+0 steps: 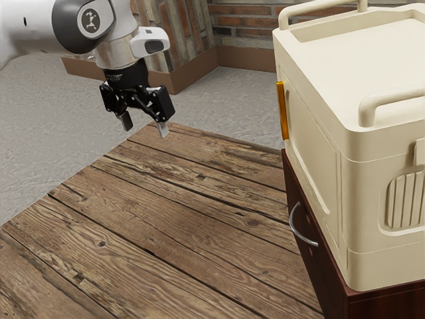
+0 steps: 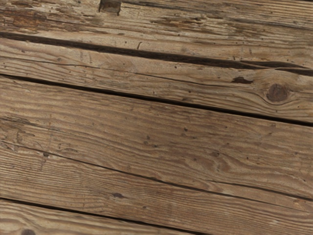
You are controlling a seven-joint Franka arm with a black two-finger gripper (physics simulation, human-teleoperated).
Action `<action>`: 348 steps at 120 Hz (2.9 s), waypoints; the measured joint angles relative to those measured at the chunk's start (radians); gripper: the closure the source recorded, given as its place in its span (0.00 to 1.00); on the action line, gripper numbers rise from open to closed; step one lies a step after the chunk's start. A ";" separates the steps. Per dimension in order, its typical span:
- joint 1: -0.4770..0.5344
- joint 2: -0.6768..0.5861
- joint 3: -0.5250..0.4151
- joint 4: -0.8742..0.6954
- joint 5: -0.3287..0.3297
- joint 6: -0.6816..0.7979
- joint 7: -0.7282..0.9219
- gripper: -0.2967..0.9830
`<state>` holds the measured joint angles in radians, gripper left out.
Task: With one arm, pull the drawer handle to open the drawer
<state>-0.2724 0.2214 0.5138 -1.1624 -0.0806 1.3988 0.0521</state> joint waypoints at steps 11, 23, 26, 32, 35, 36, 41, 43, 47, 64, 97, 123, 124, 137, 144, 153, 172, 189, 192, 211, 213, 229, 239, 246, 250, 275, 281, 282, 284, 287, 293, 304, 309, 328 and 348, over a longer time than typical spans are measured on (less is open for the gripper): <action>0.024 -0.001 0.000 -0.002 -0.019 -0.001 0.001 0.23; 0.035 -0.003 0.000 -0.001 -0.039 -0.003 0.000 0.23; 0.035 -0.007 0.000 0.002 -0.042 -0.005 -0.001 0.23; 0.036 -0.033 0.000 0.006 -0.046 -0.010 -0.010 0.23; 0.036 -0.046 0.000 0.007 -0.048 -0.012 -0.014 0.23; 0.036 -0.050 0.000 0.007 -0.048 -0.012 -0.015 0.23; 0.034 -0.077 0.000 0.008 -0.050 -0.015 -0.023 0.23; 0.032 -0.093 0.000 0.008 -0.051 -0.016 -0.028 0.23; 0.029 -0.136 -0.002 0.008 -0.051 -0.021 -0.046 0.23; 0.100 -0.227 -0.036 0.004 -0.075 -0.074 -0.161 0.23; 0.208 -0.333 -0.186 -0.217 -0.175 -0.080 -0.406 0.25; 0.032 -0.445 -0.320 -0.452 -0.125 0.059 -0.566 0.29; 0.032 -0.446 -0.320 -0.459 -0.123 0.065 -0.571 0.29; 0.034 -0.472 -0.322 -0.544 -0.108 0.146 -0.639 0.31; 0.035 -0.488 -0.328 -0.608 -0.101 0.204 -0.674 0.32; 0.035 -0.496 -0.332 -0.678 -0.093 0.296 -0.713 0.32; 0.037 -0.493 -0.332 -0.743 -0.078 0.477 -0.773 0.30; 0.033 -0.484 -0.353 -0.805 -0.121 0.653 -0.815 0.31; 0.033 -0.484 -0.359 -0.814 -0.130 0.680 -0.821 0.31; 0.033 -0.540 -0.436 -0.896 -0.220 0.796 -0.858 0.33; 0.033 -0.542 -0.441 -0.903 -0.227 0.805 -0.861 0.33; 0.033 -0.540 -0.463 -0.947 -0.262 0.892 -0.885 0.37; 0.033 -0.520 -0.465 -0.958 -0.277 0.945 -0.897 0.41; 0.033 -0.503 -0.466 -0.962 -0.286 0.975 -0.906 0.43; 0.033 -0.492 -0.466 -0.964 -0.290 0.989 -0.910 0.43; 0.027 -0.468 -0.491 -0.969 -0.303 1.039 -0.927 0.48; 0.017 -0.464 -0.499 -0.970 -0.309 1.045 -0.930 0.49; 0.015 -0.462 -0.500 -0.971 -0.310 1.046 -0.930 0.50; 0.012 -0.459 -0.502 -0.972 -0.312 1.047 -0.931 0.50; 0.010 -0.454 -0.506 -0.974 -0.314 1.050 -0.932 0.51; 0.007 -0.446 -0.511 -0.975 -0.319 1.054 -0.935 0.52; 0.005 -0.430 -0.515 -0.975 -0.328 1.060 -0.939 0.55; 0.007 -0.420 -0.519 -0.975 -0.343 1.062 -0.940 0.55; 0.004 -0.410 -0.541 -0.975 -0.379 1.067 -0.945 0.56; 0.005 -0.407 -0.544 -0.974 -0.387 1.067 -0.947 0.56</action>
<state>-0.2671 -0.1860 -0.0306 -2.1368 -0.4672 2.4662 -0.8948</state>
